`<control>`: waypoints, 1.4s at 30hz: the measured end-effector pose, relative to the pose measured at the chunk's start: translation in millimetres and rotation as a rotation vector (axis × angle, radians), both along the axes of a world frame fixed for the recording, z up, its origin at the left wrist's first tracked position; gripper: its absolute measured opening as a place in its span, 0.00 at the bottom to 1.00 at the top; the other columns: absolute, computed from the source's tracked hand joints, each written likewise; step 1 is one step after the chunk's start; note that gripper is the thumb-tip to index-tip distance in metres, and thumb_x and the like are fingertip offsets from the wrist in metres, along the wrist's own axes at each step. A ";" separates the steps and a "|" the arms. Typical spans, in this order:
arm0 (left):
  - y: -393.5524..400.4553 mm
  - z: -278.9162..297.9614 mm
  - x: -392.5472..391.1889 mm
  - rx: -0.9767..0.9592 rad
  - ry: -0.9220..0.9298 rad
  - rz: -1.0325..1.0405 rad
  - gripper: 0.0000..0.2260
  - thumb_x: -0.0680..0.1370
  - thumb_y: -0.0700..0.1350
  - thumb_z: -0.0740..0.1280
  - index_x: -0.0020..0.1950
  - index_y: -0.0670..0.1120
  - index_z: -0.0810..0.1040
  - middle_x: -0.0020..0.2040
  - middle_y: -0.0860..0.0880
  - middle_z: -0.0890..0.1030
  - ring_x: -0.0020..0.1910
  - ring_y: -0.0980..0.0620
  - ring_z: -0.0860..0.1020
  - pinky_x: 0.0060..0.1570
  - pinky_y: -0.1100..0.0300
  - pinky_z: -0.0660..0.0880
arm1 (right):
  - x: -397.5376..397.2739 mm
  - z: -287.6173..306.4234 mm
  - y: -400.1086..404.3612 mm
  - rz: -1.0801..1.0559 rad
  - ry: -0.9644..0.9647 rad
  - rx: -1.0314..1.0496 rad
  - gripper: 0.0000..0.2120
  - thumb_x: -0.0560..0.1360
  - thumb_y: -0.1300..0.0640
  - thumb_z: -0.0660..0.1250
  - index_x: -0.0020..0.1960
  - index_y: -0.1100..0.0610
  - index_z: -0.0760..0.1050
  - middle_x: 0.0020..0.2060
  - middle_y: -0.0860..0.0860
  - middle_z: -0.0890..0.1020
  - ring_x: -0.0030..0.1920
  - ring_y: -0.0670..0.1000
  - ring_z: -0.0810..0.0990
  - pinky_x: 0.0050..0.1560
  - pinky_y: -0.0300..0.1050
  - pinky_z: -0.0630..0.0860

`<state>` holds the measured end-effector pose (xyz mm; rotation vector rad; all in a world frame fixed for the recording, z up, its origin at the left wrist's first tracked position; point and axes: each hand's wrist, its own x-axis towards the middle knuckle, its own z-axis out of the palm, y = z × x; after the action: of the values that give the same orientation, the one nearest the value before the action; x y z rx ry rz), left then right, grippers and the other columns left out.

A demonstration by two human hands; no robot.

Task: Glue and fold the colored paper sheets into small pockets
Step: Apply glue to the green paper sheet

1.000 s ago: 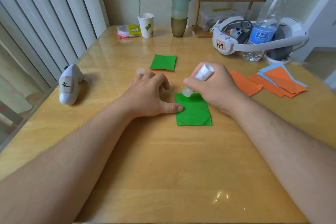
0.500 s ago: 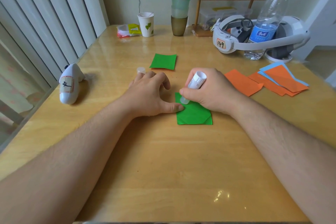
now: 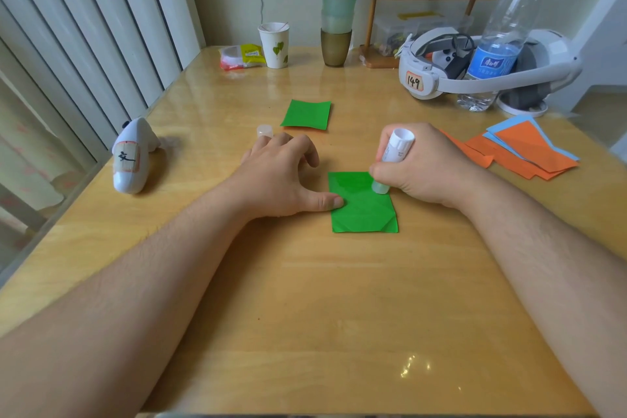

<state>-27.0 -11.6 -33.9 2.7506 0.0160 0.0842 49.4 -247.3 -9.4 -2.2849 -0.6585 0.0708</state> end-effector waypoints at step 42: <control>-2.1 3.2 -2.1 -0.001 0.020 -0.015 0.36 0.54 0.82 0.63 0.54 0.63 0.68 0.58 0.55 0.71 0.61 0.49 0.67 0.68 0.44 0.69 | -8.9 -16.0 29.0 0.060 0.084 0.222 0.07 0.69 0.46 0.78 0.40 0.48 0.84 0.33 0.45 0.83 0.36 0.44 0.79 0.41 0.48 0.76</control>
<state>-29.1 -13.7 -30.8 2.7502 0.0003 0.0527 40.5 -218.2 -25.4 -2.0385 -0.6578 0.1159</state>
